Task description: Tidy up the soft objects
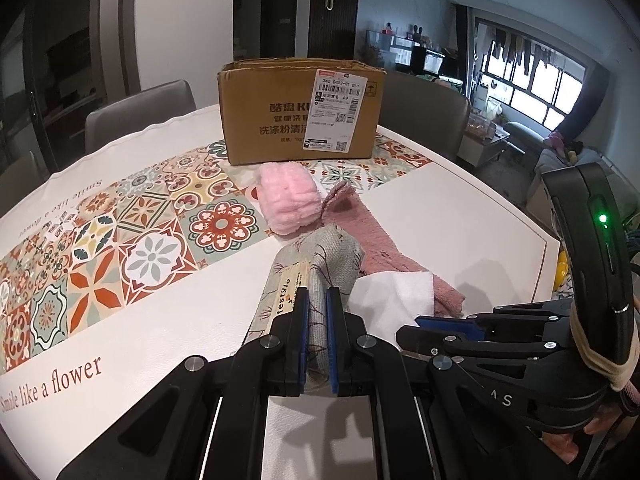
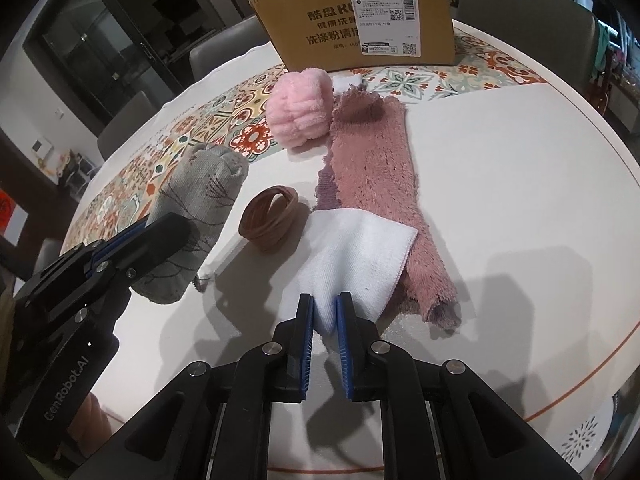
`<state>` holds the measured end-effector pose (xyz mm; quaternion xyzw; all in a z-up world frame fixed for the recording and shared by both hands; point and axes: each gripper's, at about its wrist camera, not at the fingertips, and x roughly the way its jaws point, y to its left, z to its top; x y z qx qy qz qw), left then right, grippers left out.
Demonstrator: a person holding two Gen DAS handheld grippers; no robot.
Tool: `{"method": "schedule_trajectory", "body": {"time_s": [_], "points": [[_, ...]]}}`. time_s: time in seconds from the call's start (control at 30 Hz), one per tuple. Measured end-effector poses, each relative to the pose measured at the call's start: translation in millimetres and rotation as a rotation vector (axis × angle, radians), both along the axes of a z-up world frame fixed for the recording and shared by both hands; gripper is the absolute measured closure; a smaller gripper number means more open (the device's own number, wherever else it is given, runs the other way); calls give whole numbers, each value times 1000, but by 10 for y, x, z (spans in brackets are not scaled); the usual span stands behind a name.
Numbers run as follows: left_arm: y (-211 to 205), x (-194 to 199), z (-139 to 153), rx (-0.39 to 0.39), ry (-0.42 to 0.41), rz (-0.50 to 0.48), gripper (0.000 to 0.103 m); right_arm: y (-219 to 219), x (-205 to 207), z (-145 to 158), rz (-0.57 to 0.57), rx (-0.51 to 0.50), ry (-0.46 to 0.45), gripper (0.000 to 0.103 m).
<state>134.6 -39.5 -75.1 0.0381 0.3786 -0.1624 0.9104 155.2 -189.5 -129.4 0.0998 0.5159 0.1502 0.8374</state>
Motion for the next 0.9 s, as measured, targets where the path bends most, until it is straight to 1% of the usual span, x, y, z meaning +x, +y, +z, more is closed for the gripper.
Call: {"method": "schedule_trajectory", "body": {"time_s": [0.1, 0.13, 0.17, 0.23, 0.53, 0.67, 0.77, 0.83, 0.9], "points": [[17, 6, -3, -3, 2, 6, 93, 6, 15, -2, -1, -10, -2, 88], [21, 8, -3, -3, 2, 6, 93, 8, 26, -1, -2, -12, -4, 86], [26, 10, -5, -4, 3, 7, 93, 14, 26, 13, -3, -13, -6, 84], [28, 15, -8, -4, 4, 9, 93, 21, 28, 32, -5, -22, -16, 74], [85, 42, -25, -11, 15, 27, 93, 67, 83, 20, 3, -56, -30, 74], [129, 57, -42, -8, 20, 44, 93, 159, 128, -52, 24, -105, -14, 74], [134, 56, -53, -9, 23, 45, 93, 205, 106, -55, 33, -143, -31, 76], [126, 52, -54, -7, 21, 42, 93, 201, 100, -60, 28, -154, -37, 85], [116, 47, -56, -10, 23, 37, 93, 192, 92, -54, 30, -166, -46, 90]]}}
